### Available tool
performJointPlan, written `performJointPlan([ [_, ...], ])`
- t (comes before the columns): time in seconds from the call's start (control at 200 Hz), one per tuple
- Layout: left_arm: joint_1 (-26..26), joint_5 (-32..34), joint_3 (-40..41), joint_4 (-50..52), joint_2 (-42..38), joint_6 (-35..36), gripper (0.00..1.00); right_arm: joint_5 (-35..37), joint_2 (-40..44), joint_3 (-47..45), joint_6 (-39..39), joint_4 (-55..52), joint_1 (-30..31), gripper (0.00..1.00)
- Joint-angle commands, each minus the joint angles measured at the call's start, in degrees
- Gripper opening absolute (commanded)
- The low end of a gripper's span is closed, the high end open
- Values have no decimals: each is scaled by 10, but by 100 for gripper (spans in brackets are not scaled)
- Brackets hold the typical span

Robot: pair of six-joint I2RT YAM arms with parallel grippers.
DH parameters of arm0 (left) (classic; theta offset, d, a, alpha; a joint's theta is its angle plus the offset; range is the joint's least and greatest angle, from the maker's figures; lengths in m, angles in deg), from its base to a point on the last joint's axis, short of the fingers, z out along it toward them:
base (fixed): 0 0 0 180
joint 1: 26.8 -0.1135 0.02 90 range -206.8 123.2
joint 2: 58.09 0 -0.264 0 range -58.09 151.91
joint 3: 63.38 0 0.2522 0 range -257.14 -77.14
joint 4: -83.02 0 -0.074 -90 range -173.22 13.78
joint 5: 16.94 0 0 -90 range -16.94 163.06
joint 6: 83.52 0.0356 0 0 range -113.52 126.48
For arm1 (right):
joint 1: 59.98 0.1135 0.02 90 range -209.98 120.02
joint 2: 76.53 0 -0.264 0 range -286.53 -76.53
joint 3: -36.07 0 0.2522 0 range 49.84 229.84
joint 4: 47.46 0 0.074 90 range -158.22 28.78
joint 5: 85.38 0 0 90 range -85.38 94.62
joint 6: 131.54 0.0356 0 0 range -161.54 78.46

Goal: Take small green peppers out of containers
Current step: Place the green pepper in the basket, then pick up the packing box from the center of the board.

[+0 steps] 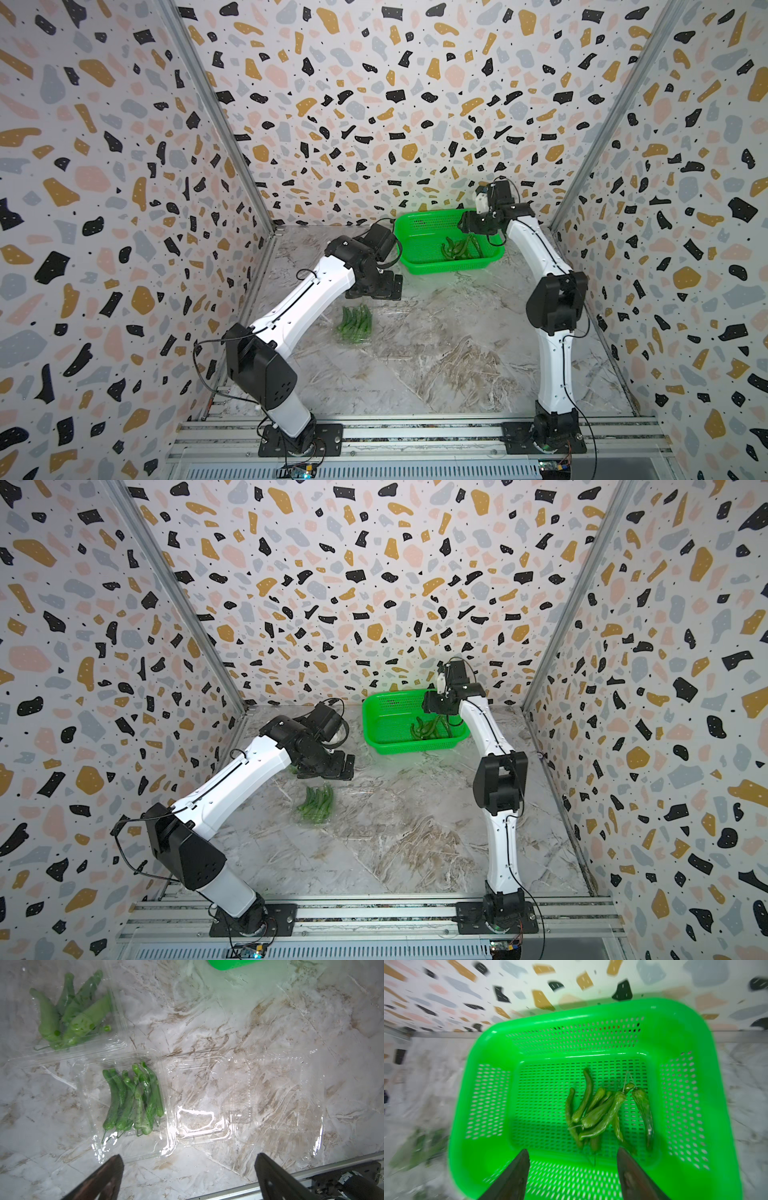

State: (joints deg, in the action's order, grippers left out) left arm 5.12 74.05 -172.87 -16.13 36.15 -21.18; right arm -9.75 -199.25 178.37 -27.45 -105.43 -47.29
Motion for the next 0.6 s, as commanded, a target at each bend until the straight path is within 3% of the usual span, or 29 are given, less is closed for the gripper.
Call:
performJointPlan([
  [0.0, -17, 16, 0, -6, -4, -15, 100, -37, 101, -60, 1, -102, 40, 68],
  [0.2, -26, 10, 39, -27, -16, -34, 100, -19, 212, -239, -14, -144, 123, 69],
  [0.365, -27, 7, 64, -32, -32, -37, 100, -27, 283, -421, 6, -89, 162, 68],
  [0.506, -27, 2, 86, -38, -45, -42, 100, -29, 291, -523, 18, -48, 191, 67],
  [0.596, -27, -5, 96, -44, -48, -46, 100, -29, 289, -574, 26, -22, 195, 54],
])
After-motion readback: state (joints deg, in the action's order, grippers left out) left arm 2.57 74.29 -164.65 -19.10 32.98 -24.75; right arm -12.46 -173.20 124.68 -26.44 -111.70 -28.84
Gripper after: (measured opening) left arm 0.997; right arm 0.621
